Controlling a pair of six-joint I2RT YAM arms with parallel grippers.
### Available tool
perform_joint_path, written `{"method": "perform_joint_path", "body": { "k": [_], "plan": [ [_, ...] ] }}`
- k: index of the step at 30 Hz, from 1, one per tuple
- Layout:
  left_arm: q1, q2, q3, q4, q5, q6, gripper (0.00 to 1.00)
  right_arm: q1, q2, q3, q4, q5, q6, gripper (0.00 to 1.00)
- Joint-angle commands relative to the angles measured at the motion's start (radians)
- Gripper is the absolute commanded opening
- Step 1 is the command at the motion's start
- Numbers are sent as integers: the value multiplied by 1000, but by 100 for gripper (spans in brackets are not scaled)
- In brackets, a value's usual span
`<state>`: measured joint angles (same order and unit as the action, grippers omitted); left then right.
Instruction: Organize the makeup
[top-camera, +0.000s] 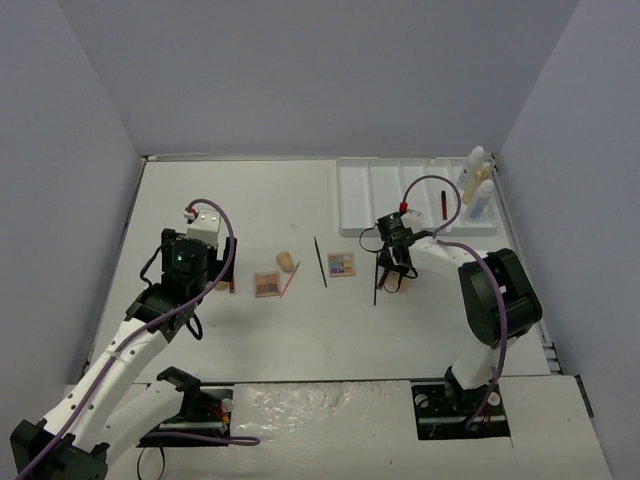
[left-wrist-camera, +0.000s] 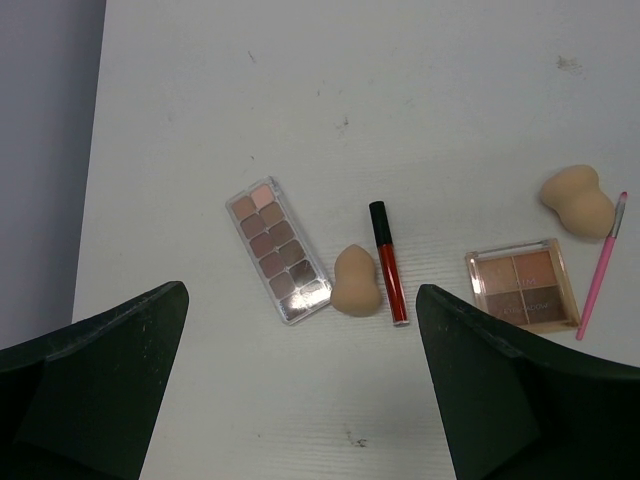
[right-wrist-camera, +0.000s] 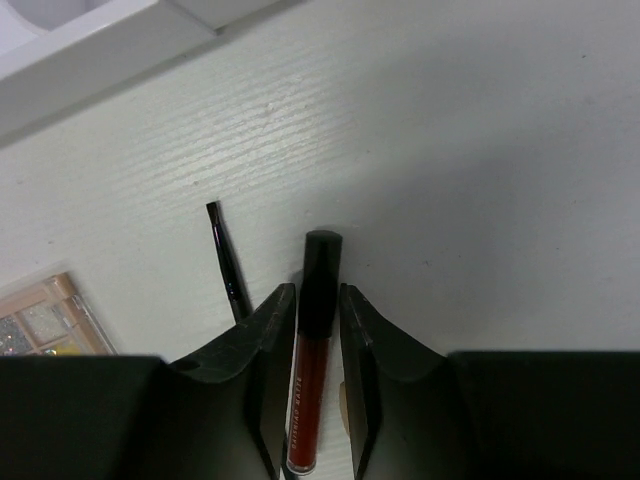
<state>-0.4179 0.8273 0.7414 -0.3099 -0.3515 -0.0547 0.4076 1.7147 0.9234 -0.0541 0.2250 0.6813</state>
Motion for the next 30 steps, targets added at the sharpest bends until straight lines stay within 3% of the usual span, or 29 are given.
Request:
{"method": "perform_joint_path", "body": {
  "k": [1, 6, 10, 14, 22, 30],
  "plan": [
    [-5, -20, 44, 32, -26, 1, 97, 6, 16, -2, 20, 62, 11, 16],
    [-7, -25, 41, 29, -27, 1, 97, 5, -20, 51, 2, 75, -42, 1],
    [-7, -30, 41, 31, -24, 2, 97, -7, -87, 157, -21, 86, -175, 0],
    [-7, -31, 41, 29, -21, -5, 97, -99, -99, 299, -35, 47, -319, 0],
    [-7, 13, 91, -71, 12, -114, 97, -313, 77, 541, -10, -21, -695, 0],
    [-6, 78, 171, -212, 15, -252, 97, -403, 300, 761, 11, -88, -857, 0]
  ]
}}
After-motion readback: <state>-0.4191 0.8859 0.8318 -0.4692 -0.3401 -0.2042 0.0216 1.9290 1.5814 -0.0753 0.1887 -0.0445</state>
